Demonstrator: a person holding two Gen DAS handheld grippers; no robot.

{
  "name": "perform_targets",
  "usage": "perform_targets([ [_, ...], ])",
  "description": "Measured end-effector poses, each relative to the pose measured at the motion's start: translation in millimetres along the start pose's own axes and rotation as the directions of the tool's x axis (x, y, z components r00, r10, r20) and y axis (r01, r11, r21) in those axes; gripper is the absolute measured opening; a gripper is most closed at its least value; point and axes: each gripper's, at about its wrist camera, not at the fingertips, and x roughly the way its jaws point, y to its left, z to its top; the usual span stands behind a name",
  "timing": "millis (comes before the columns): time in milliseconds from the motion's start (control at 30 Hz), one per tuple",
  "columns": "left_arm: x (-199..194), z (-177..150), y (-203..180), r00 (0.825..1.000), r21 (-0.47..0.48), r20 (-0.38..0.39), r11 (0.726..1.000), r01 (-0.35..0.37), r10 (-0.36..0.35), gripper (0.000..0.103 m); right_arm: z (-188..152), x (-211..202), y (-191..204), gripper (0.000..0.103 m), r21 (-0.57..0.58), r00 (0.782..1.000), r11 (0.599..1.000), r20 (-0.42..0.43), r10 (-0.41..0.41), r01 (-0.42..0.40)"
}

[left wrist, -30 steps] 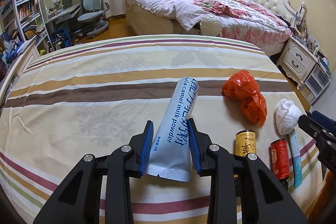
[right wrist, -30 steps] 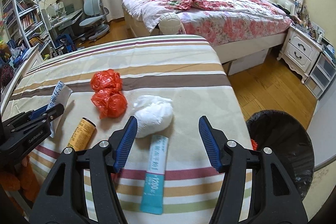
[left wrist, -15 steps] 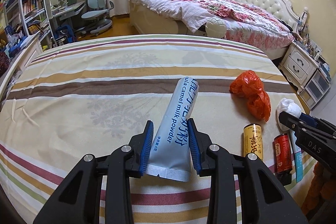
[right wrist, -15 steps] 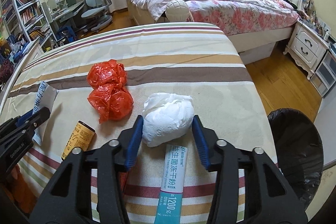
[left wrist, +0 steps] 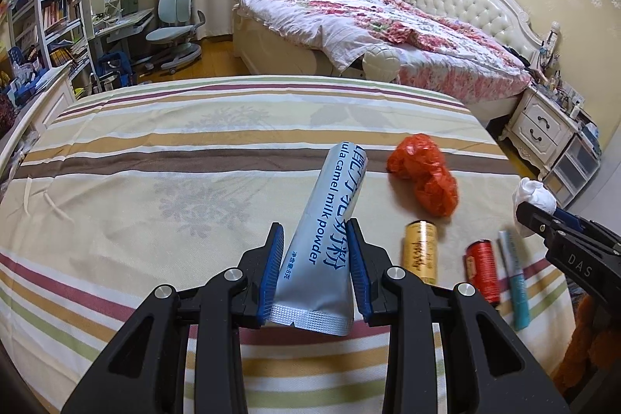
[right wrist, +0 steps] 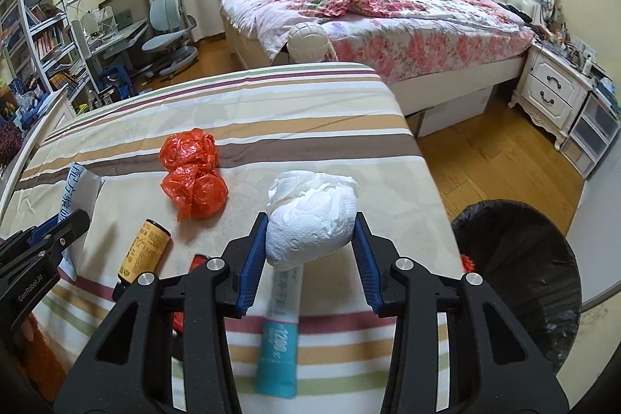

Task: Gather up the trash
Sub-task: 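Grasp the white plastic bag ball with the right tool while the left tool holds the tube, then carry the milk-powder tube and white bag with both tools over the bin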

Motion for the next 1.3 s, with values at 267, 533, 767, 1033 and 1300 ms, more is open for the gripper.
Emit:
perform_targets([
  [267,-19.7,-8.3,-37.2,0.998,0.043,0.028,0.997,0.064,-0.065,0.034,-16.4,-29.5,-31.8,0.042,0.031,0.998,0.998,0.029,-0.059,0.058],
  [533,-26.7,-18.8,-91.2,0.989,0.128,0.018,0.981,0.146,-0.15,0.034,-31.3,-49.1,-79.1,0.042,0.099,0.991,0.988,0.043,-0.127,0.122],
  [767,-21.7,-26.4,-144.2,0.978,0.199,-0.003,0.958,0.205,-0.208,0.034,-46.1,-56.1,-118.1,0.042,0.159,0.983,0.973,0.038,-0.178,0.17],
  [1033,-9.9,-33.1,-203.3,0.968,0.283,-0.024,0.927,0.245,-0.249,0.034,-60.2,-51.4,-160.7,0.042,0.211,0.974,0.952,0.008,-0.228,0.221],
  [1300,9.8,-35.5,-241.7,0.965,0.326,-0.05,0.909,0.259,-0.257,0.034,-68.4,-43.7,-192.9,0.042,0.253,0.97,0.937,-0.017,-0.244,0.24],
])
